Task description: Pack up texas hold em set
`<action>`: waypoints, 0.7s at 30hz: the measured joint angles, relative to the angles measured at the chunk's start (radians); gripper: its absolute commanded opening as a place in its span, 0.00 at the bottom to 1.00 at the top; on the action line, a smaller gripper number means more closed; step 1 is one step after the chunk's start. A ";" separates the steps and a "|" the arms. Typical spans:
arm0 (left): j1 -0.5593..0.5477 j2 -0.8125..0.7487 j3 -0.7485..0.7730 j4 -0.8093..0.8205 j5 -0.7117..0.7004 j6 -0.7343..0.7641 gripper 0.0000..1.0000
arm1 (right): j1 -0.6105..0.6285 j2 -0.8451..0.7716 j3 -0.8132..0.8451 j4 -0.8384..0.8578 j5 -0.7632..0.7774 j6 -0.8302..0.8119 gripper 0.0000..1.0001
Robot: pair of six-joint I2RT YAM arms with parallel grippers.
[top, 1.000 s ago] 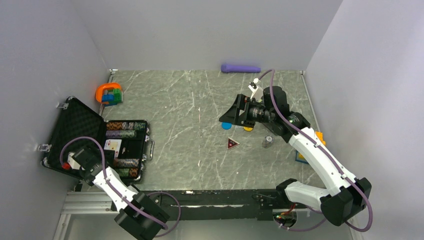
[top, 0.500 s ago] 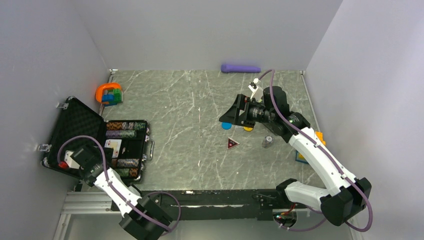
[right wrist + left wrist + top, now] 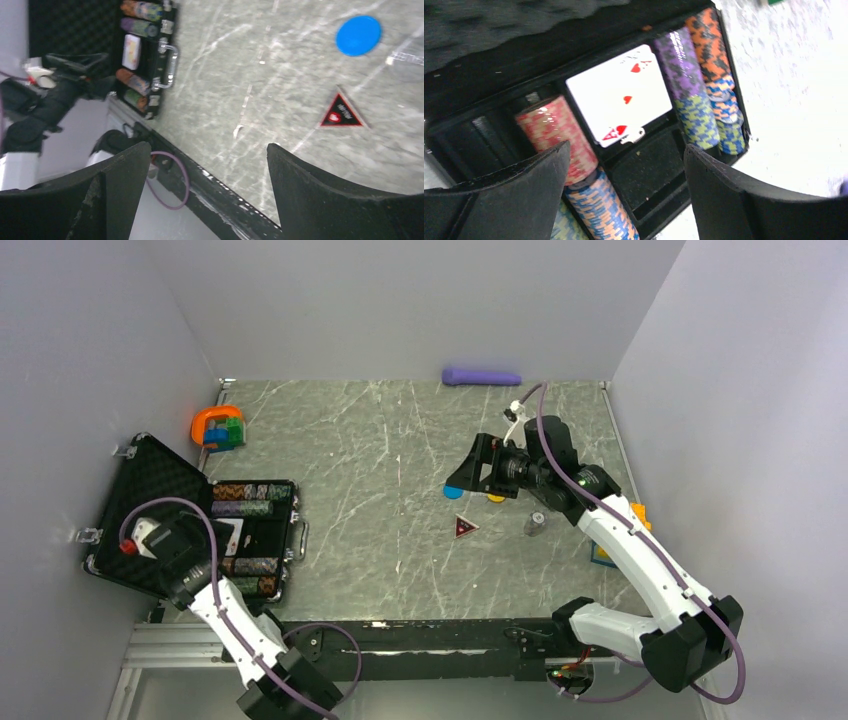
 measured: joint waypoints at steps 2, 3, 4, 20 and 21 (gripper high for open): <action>-0.037 -0.003 0.007 0.005 0.017 0.015 0.88 | 0.000 0.000 0.003 -0.039 0.045 -0.022 0.89; -0.063 -0.006 0.014 0.006 0.021 0.027 0.88 | 0.000 0.000 0.005 -0.065 0.076 -0.035 0.89; -0.086 -0.009 0.024 0.005 0.023 0.036 0.88 | 0.000 -0.002 0.007 -0.089 0.108 -0.050 0.89; -0.740 0.169 0.324 0.069 -0.016 0.315 0.87 | -0.225 0.003 -0.088 -0.261 0.505 -0.270 0.75; -0.795 0.197 0.351 0.082 -0.020 0.333 0.87 | -0.237 0.012 -0.100 -0.260 0.518 -0.280 0.74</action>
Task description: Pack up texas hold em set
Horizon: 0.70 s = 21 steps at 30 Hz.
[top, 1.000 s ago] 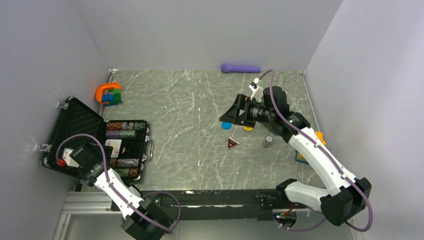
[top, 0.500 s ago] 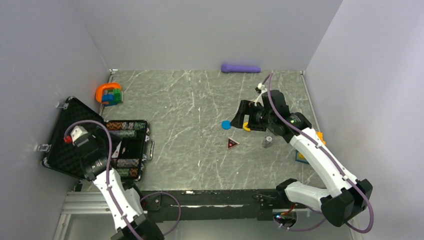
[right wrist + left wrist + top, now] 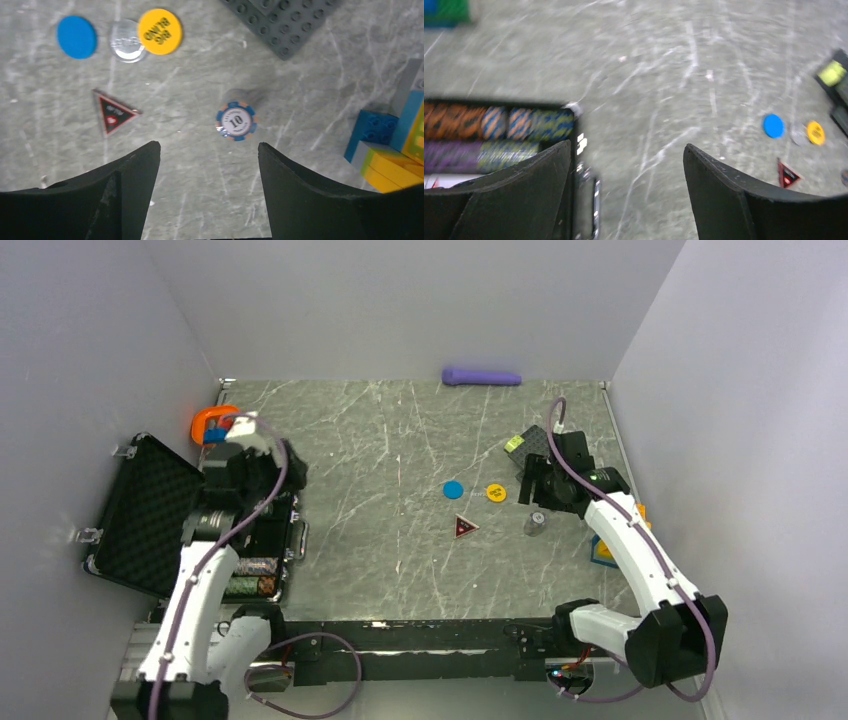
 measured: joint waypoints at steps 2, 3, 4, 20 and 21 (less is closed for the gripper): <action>-0.106 0.063 0.062 0.040 0.004 0.040 0.87 | -0.019 0.025 -0.019 0.002 0.018 -0.015 0.72; -0.147 0.094 0.095 0.064 0.011 0.059 0.87 | -0.025 0.039 -0.024 0.002 0.024 -0.019 0.72; -0.179 0.126 0.127 0.085 0.025 0.074 0.87 | -0.031 0.061 -0.029 0.003 0.030 -0.024 0.72; -0.320 0.275 0.134 0.325 0.380 0.172 0.86 | -0.058 0.254 -0.076 0.047 0.046 -0.041 0.61; -0.330 0.267 0.134 0.326 0.380 0.178 0.86 | -0.062 0.263 -0.076 0.047 0.046 -0.043 0.60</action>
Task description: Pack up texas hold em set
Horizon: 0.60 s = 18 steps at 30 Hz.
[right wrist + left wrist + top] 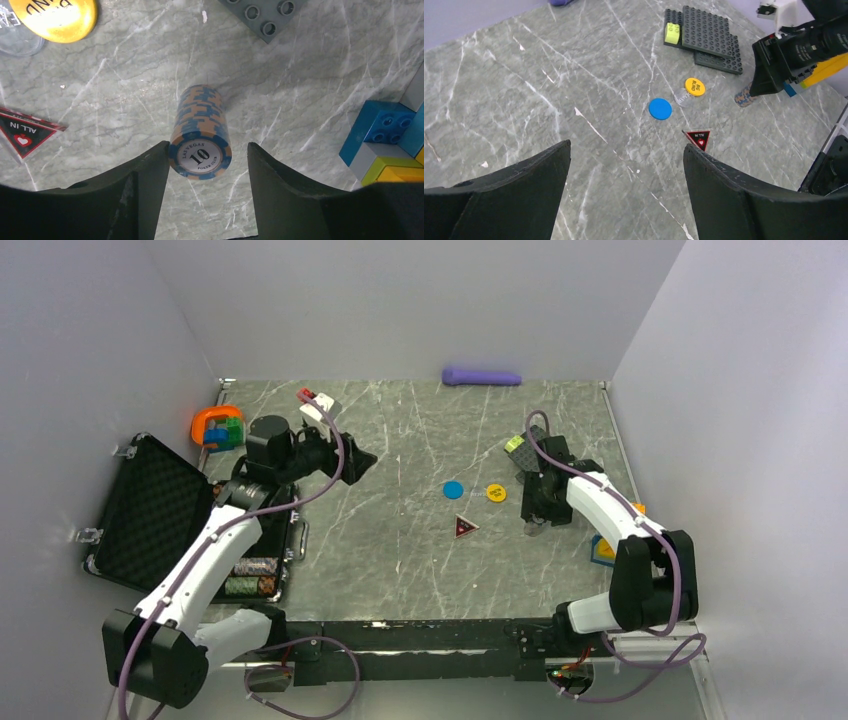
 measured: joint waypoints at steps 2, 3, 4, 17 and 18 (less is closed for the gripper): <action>-0.017 -0.013 0.000 0.002 0.000 0.014 0.86 | -0.006 0.011 0.000 0.002 -0.001 -0.004 0.59; -0.021 -0.015 0.000 0.003 0.000 0.018 0.86 | -0.007 0.011 0.000 0.004 -0.004 -0.006 0.57; -0.025 -0.016 0.000 0.004 0.000 0.021 0.86 | -0.007 0.011 0.000 0.005 -0.008 -0.008 0.56; -0.061 -0.015 0.000 -0.001 -0.011 0.049 0.86 | -0.009 0.028 0.000 0.022 -0.037 -0.025 0.00; -0.063 -0.015 0.000 -0.002 -0.011 0.050 0.86 | -0.009 0.028 0.000 0.022 -0.037 -0.026 0.00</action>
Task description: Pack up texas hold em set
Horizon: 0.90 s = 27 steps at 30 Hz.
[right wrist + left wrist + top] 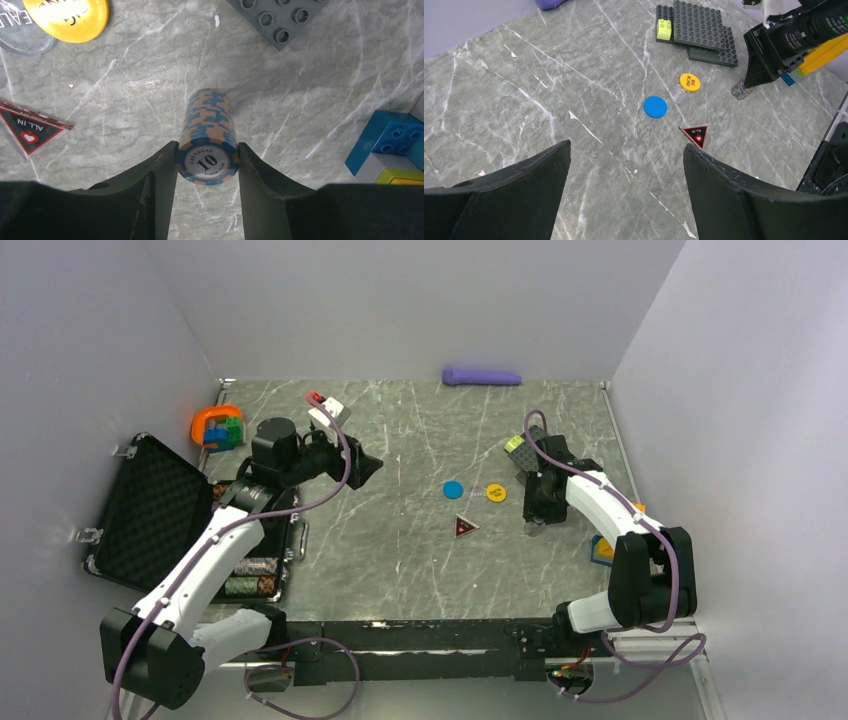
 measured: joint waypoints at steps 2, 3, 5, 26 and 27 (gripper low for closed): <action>-0.005 0.000 0.000 -0.002 0.000 0.006 0.87 | 0.000 0.000 0.001 -0.001 0.000 0.000 0.00; -0.010 0.000 0.000 -0.002 -0.001 0.009 0.87 | 0.000 0.000 0.002 -0.002 0.000 -0.001 0.00; -0.019 -0.003 0.000 -0.002 -0.002 0.014 0.90 | 0.000 0.000 0.004 -0.004 0.000 -0.003 0.00; -0.195 0.021 0.000 -0.002 0.130 0.082 0.99 | 0.217 -0.168 0.198 -0.098 -0.425 0.035 0.00; -0.206 0.034 0.000 -0.002 0.145 0.083 0.99 | 0.242 -0.167 0.198 -0.089 -0.462 0.047 0.00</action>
